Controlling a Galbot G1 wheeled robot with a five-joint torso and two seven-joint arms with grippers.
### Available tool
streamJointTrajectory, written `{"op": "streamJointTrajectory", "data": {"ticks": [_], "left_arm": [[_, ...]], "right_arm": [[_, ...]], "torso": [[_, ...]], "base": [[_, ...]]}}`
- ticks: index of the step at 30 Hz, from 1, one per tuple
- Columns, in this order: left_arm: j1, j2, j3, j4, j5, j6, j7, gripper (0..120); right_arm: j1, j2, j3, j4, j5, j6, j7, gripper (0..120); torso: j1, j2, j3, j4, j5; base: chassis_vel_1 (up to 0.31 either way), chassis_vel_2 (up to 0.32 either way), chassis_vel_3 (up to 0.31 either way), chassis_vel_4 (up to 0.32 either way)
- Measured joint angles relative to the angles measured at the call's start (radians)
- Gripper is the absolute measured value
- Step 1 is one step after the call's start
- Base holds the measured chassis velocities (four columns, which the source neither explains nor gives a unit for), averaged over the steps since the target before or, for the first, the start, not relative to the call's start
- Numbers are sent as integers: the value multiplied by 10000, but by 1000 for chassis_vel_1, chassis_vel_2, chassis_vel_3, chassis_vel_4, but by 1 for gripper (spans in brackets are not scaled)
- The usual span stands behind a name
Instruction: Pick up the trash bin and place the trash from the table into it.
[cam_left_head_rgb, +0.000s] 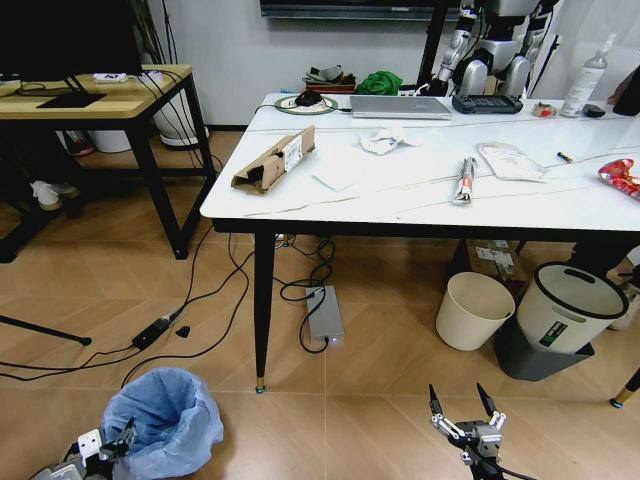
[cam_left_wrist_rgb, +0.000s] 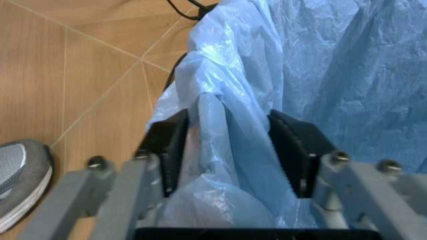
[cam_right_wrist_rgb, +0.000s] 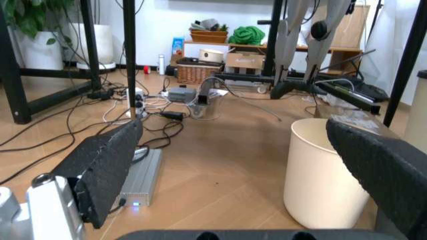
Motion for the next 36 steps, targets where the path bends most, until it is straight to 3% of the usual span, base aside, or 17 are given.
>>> {"op": "streamJointTrajectory", "data": {"ticks": [2, 9, 13, 21, 26, 30, 36], "left_arm": [[-1, 0, 9, 12, 0, -12, 3, 41], [2, -4, 53, 99, 3, -169, 106, 11], [40, -85, 73, 104, 21, -453, 405, 0], [260, -356, -16, -124, 154, -1155, 1790, 0], [392, -429, -8, -332, 143, -1260, 1998, 0], [569, -436, 150, -674, 40, -1466, 1803, 0], [1193, -517, 742, -1663, -100, -2156, 712, 0]], "right_arm": [[1, -1, 6, 4, 0, -7, 0, 100], [-2, -4, 15, 29, 0, -26, 0, 100], [8, -5, 35, 39, 1, -44, -7, 100], [15, -6, 42, 65, 12, -88, -25, 100], [-2, -5, 41, 83, 12, -101, -38, 100], [-16, -5, 39, 134, 12, -123, -43, 100], [-66, -6, 37, 185, 4, -132, -58, 100]], "torso": [[0, 1, 0, 0, 1], [2, 6, 4, 0, 1], [2, 7, 5, 0, 1], [4, 7, 8, -1, -6], [4, 8, 8, -1, -7], [4, 9, 8, 0, -8], [4, 10, 8, -1, -3]], "base": [[0, 0, 0, 0], [0, 0, 0, 0], [0, 0, 0, 0], [0, 0, 0, 0], [0, 0, 0, 0], [0, 0, 0, 0], [0, 0, 0, 0]]}}
